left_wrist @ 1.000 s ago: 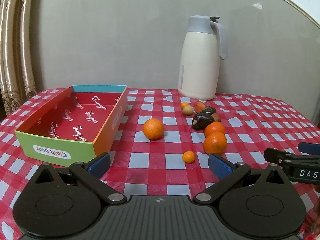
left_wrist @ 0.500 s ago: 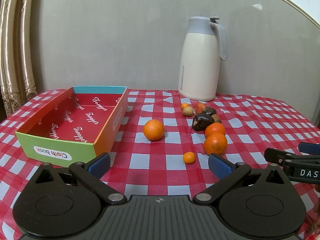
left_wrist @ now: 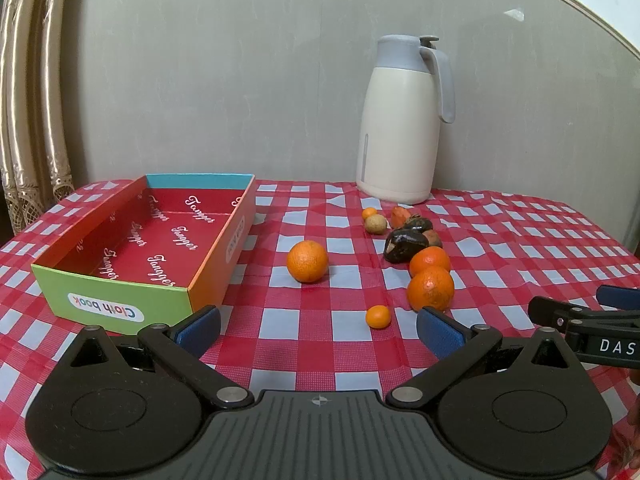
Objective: Organize fruits
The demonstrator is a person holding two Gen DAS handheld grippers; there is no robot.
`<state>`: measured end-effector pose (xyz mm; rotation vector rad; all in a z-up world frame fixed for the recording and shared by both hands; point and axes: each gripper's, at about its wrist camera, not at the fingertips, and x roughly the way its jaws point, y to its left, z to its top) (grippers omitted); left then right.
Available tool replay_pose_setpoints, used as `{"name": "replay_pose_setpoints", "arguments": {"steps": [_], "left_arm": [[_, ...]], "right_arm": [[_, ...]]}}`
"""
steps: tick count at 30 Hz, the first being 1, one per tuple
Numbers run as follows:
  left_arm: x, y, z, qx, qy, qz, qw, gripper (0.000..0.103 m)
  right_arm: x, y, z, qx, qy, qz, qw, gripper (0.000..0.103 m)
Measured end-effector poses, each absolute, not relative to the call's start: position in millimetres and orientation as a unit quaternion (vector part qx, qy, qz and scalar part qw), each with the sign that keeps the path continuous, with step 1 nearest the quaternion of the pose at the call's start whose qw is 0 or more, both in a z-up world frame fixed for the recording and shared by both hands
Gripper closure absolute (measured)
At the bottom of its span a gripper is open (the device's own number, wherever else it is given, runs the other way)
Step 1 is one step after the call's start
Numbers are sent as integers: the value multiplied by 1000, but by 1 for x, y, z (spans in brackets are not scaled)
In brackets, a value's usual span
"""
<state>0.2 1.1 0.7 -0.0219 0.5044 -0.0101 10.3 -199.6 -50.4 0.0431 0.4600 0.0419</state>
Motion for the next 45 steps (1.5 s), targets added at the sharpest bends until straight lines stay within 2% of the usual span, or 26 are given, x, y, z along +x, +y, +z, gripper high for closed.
{"name": "replay_pose_setpoints", "arguments": {"steps": [45], "left_arm": [[7, -3, -4, -4, 260, -12, 966, 0]], "right_arm": [[12, -204, -51, 23, 225, 13, 974, 0]]}}
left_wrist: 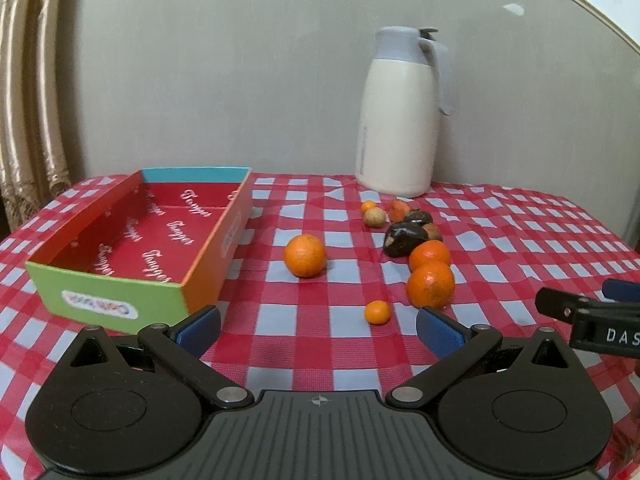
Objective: Organize fruits
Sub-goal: 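Reach the left gripper to the small tangerine and close on it, then carry the small tangerine with the left gripper into the box and open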
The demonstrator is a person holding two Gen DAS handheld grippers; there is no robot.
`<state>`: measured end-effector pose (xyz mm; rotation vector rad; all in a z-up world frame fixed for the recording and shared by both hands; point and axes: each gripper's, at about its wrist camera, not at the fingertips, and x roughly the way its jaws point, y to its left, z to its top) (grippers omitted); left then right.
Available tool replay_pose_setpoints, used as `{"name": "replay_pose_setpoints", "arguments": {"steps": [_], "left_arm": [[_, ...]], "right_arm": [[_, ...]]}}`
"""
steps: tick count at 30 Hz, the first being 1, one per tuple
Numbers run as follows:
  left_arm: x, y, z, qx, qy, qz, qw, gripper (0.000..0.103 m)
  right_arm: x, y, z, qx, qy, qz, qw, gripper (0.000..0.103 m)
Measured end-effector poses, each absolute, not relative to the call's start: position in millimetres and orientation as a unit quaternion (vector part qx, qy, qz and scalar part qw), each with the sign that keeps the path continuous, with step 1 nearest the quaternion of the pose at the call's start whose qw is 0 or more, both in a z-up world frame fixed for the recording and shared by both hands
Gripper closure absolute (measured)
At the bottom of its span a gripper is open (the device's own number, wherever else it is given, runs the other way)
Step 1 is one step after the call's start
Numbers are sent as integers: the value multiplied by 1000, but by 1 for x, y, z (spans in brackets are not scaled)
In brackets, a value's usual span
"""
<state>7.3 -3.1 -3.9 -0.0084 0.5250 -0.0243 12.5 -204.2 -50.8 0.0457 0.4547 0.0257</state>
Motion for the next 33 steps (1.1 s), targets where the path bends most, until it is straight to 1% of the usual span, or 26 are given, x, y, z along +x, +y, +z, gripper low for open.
{"name": "replay_pose_setpoints", "arguments": {"steps": [5, 6, 7, 8, 11, 16, 18, 20, 22, 24, 25, 26, 33], "left_arm": [[18, -19, -8, 21, 264, -27, 964, 1], [19, -22, -8, 21, 266, -29, 963, 8], [22, -24, -9, 22, 271, -32, 962, 32], [28, -26, -12, 22, 286, -37, 957, 45], [39, -29, -22, 13, 318, -38, 947, 52], [49, -38, -25, 33, 313, -32, 949, 52], [56, -40, -28, 31, 322, -34, 946, 56], [58, -43, -29, 33, 321, -37, 946, 62], [60, -45, -29, 41, 317, -37, 947, 63], [64, -46, -30, 42, 316, -39, 947, 67], [64, -46, -29, 41, 317, -42, 947, 77], [65, -47, -29, 37, 318, -48, 946, 84], [60, -40, -25, 27, 314, -51, 948, 84]], "right_arm": [[20, -205, -48, 12, 223, -10, 975, 0], [22, -206, -47, 11, 221, -15, 975, 0], [24, -207, -47, 12, 221, -20, 975, 0], [28, -208, -46, 15, 221, -22, 975, 0], [35, -210, -47, 21, 223, -28, 974, 0], [42, -209, -47, 21, 216, -29, 976, 0], [44, -209, -47, 20, 215, -29, 976, 0], [46, -209, -47, 21, 215, -31, 976, 0], [48, -211, -48, 23, 216, -34, 976, 0], [49, -214, -49, 28, 217, -37, 975, 0], [49, -215, -49, 31, 218, -38, 975, 0], [49, -217, -50, 34, 219, -39, 974, 0], [47, -217, -51, 34, 218, -38, 975, 0]]}}
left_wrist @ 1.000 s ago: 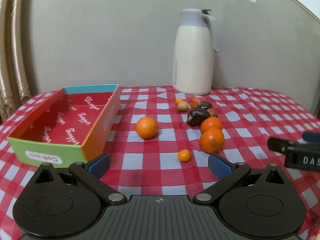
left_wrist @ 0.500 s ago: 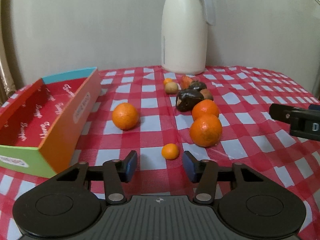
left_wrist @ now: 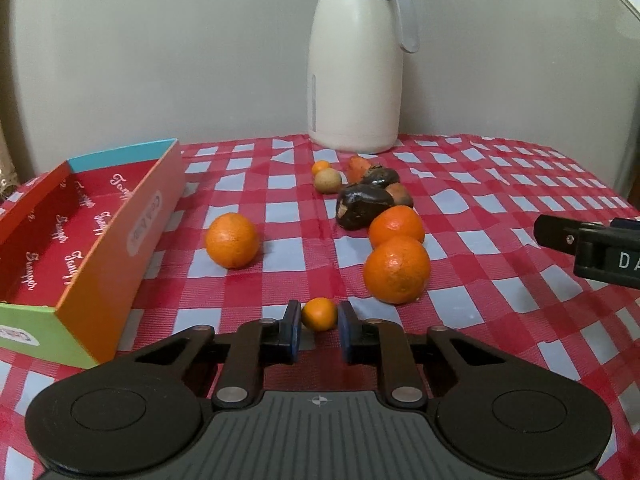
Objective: Organize fruits
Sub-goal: 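Carry the small tangerine with the left gripper into the box and open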
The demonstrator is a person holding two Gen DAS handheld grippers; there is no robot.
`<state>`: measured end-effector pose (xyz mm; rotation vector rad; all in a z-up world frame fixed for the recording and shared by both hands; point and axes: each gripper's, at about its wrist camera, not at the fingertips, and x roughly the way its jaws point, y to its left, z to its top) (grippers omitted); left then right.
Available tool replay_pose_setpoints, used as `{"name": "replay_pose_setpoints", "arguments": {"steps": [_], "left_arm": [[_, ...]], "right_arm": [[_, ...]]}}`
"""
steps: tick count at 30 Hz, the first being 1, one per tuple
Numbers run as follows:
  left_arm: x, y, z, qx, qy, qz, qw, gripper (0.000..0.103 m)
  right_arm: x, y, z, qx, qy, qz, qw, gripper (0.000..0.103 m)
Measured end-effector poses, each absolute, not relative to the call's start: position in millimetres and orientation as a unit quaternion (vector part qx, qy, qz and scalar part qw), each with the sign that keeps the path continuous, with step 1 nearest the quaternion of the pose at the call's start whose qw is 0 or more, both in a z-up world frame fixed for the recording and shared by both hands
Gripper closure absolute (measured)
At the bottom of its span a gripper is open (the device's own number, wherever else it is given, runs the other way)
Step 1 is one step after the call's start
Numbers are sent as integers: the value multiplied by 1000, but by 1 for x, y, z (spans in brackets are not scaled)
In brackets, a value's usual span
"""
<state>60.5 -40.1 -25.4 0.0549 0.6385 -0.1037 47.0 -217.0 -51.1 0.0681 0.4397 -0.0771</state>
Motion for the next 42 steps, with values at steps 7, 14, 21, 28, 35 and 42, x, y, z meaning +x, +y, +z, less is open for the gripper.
{"name": "replay_pose_setpoints", "arguments": {"steps": [7, 14, 21, 28, 35, 42], "left_arm": [[41, -12, -3, 9, 267, -30, 963, 84], [35, 48, 14, -22, 233, 35, 972, 84], [44, 100, 12, -39, 239, 74, 967, 84], [55, 126, 2, -40, 254, 92, 962, 84], [61, 133, -3, -36, 257, 104, 960, 83], [48, 133, 3, -40, 238, 113, 964, 32]], "right_arm": [[45, -213, -51, 33, 218, -30, 975, 0], [45, -204, -51, 34, 218, -24, 975, 0], [50, -184, -54, 17, 224, -15, 974, 0], [59, -170, -54, 26, 220, -9, 975, 0], [65, -154, -56, 18, 220, 2, 975, 0], [60, -150, -54, 21, 206, 17, 978, 0]]}}
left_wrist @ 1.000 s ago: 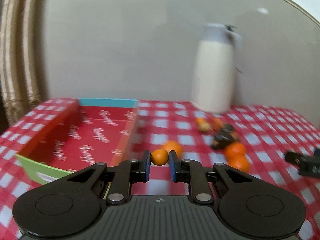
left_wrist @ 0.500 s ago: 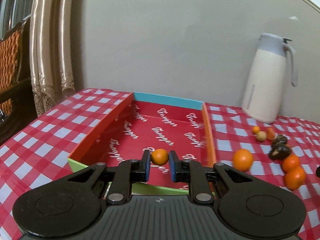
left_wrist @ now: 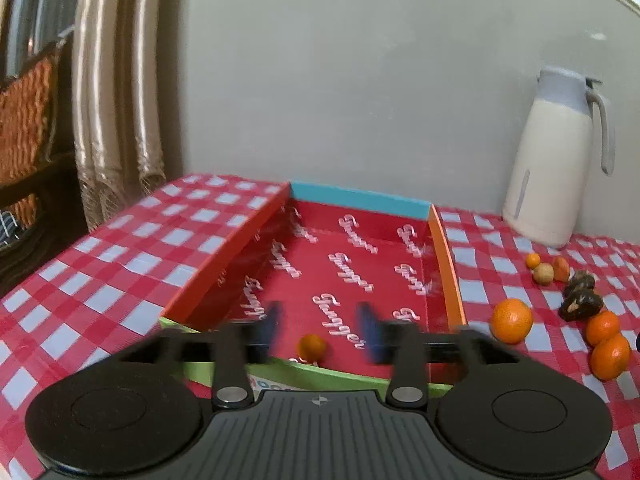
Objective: Organize fruits
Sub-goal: 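Carry the small tangerine with the left gripper into the box and open, then reach the right gripper to the large orange and close on it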
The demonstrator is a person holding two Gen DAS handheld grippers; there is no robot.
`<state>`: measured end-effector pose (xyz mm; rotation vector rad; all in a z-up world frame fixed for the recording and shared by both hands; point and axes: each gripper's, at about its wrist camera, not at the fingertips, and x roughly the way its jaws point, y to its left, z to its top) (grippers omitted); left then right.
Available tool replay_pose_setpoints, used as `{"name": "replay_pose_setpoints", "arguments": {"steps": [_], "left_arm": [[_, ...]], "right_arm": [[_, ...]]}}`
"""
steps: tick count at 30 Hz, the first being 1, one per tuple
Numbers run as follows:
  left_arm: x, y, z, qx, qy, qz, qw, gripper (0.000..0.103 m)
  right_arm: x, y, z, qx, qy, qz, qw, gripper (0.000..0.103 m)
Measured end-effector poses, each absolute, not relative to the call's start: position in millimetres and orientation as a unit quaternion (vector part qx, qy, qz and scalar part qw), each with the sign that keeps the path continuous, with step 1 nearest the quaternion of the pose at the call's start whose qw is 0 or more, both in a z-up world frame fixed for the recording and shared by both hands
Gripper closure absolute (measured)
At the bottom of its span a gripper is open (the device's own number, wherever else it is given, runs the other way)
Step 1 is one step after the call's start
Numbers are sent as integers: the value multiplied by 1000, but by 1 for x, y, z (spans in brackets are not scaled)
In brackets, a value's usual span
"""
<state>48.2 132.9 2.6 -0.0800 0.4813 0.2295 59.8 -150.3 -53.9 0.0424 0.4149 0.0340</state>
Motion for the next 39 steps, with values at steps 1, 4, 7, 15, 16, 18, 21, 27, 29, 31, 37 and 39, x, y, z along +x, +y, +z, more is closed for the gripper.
{"name": "replay_pose_setpoints", "arguments": {"steps": [1, 4, 7, 15, 16, 18, 21, 27, 29, 31, 37, 39], "left_arm": [[43, 132, 5, -38, 224, 118, 967, 11], [29, 127, 12, -34, 190, 122, 973, 3], [26, 122, 10, -29, 199, 119, 972, 3], [17, 121, 11, -20, 200, 130, 971, 0], [18, 122, 10, -19, 203, 136, 969, 0], [19, 127, 9, -25, 210, 140, 967, 0], [18, 134, 7, -34, 212, 142, 966, 0], [15, 144, 5, -27, 215, 150, 965, 0], [14, 149, 4, -29, 216, 154, 964, 0], [13, 155, 4, -33, 216, 157, 963, 0], [10, 168, 3, -37, 216, 164, 962, 0], [8, 171, 3, -38, 216, 166, 962, 0]], "right_arm": [[58, -151, -53, 24, 200, 22, 979, 0], [54, -153, -51, 31, 195, 28, 980, 0], [53, -155, -50, 38, 202, 34, 978, 0], [51, -145, -52, 9, 218, 49, 975, 2], [50, -144, -53, 9, 219, 51, 974, 3], [51, -140, -53, 7, 221, 56, 974, 5], [53, -134, -55, 4, 228, 61, 972, 14], [58, -118, -56, -12, 225, 51, 973, 27], [62, -113, -58, -14, 235, 51, 971, 38], [65, -109, -60, -12, 240, 49, 969, 47], [70, -100, -63, -14, 244, 40, 969, 46], [72, -99, -63, -12, 246, 40, 968, 46]]}}
